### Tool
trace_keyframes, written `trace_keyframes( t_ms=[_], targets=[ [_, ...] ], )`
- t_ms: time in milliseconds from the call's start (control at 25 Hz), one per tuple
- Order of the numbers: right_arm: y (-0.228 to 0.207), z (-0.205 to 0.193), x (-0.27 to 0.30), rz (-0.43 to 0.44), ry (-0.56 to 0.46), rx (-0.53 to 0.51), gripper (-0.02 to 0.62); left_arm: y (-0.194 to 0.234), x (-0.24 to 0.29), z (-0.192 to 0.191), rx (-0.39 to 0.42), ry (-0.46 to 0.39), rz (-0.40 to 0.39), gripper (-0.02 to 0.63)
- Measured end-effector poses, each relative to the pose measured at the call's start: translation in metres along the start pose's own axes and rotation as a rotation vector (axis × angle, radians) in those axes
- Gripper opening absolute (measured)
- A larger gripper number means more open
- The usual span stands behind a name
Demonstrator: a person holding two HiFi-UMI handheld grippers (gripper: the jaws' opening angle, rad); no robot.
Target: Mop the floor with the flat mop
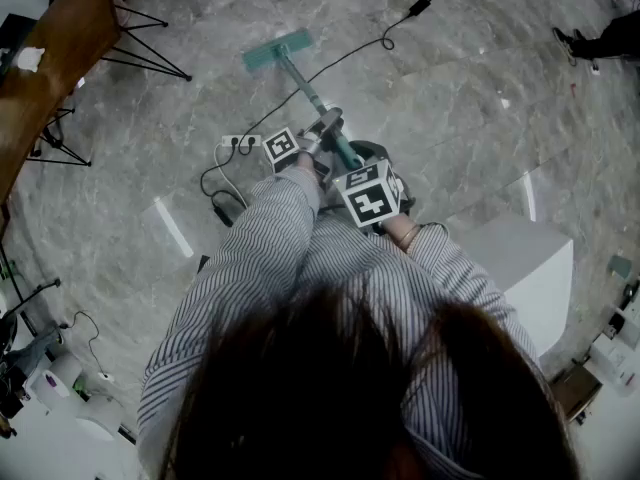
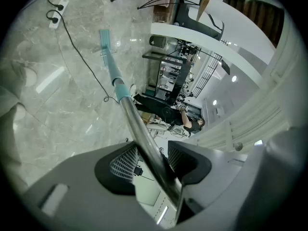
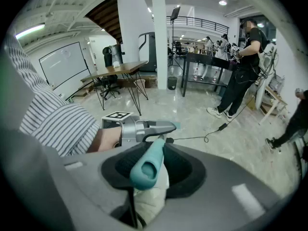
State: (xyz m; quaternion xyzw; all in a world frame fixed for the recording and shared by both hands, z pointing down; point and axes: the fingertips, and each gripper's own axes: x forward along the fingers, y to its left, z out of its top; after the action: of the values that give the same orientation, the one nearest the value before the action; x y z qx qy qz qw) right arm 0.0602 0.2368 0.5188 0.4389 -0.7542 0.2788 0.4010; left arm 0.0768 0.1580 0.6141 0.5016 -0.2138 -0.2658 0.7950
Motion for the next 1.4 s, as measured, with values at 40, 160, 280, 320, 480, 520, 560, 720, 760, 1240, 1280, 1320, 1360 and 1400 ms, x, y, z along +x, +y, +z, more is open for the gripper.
trace_keyframes(
  t_ms=[40,160,280,320,480,520,560,720,760,1240,1280,1320,1360,1400],
  targets=[
    [-0.001,0.000,0.000,0.001,-0.001,0.002,0.121,0.000,0.001,0.000,0.000,0.000,0.001,0.186],
    [-0.003,-0.001,0.001,0.002,-0.001,0.004,0.121,0.002,0.003,-0.001,0.001,0.001,0.006,0.186],
    [-0.005,-0.002,0.000,0.003,0.004,-0.012,0.121,0.003,0.003,-0.002,0.005,0.000,0.014,0.186],
    [-0.007,-0.003,-0.001,0.004,0.004,-0.014,0.121,0.003,0.004,-0.003,0.007,-0.001,0.017,0.186],
    [-0.014,-0.004,-0.006,0.008,0.000,-0.012,0.121,0.004,0.009,-0.007,0.008,-0.010,0.014,0.186],
    [-0.015,-0.004,-0.006,0.010,-0.009,-0.001,0.121,0.003,0.010,-0.008,0.004,-0.015,0.006,0.186],
    [-0.014,-0.004,-0.005,0.014,-0.021,0.013,0.121,0.003,0.010,-0.008,0.000,-0.019,-0.002,0.187],
    [-0.017,0.001,-0.005,0.016,-0.061,0.038,0.121,0.000,0.015,-0.006,0.011,0.023,-0.029,0.196],
    [-0.020,0.003,-0.003,0.016,-0.065,0.034,0.121,-0.002,0.018,-0.004,0.018,0.034,-0.038,0.201],
    [-0.064,0.135,0.093,0.015,-0.087,0.055,0.117,-0.055,0.091,0.142,-0.001,-0.027,-0.052,0.181],
    [-0.069,0.154,0.104,0.012,-0.089,0.059,0.115,-0.064,0.100,0.159,0.007,-0.013,-0.040,0.183],
    [-0.074,0.174,0.114,0.008,-0.091,0.063,0.115,-0.074,0.110,0.177,0.013,0.001,-0.032,0.184],
    [-0.079,0.194,0.124,0.004,-0.091,0.067,0.114,-0.084,0.119,0.194,0.015,0.011,-0.027,0.184],
    [-0.084,0.215,0.135,0.000,-0.092,0.070,0.114,-0.095,0.129,0.212,0.015,0.019,-0.024,0.186]
  ],
)
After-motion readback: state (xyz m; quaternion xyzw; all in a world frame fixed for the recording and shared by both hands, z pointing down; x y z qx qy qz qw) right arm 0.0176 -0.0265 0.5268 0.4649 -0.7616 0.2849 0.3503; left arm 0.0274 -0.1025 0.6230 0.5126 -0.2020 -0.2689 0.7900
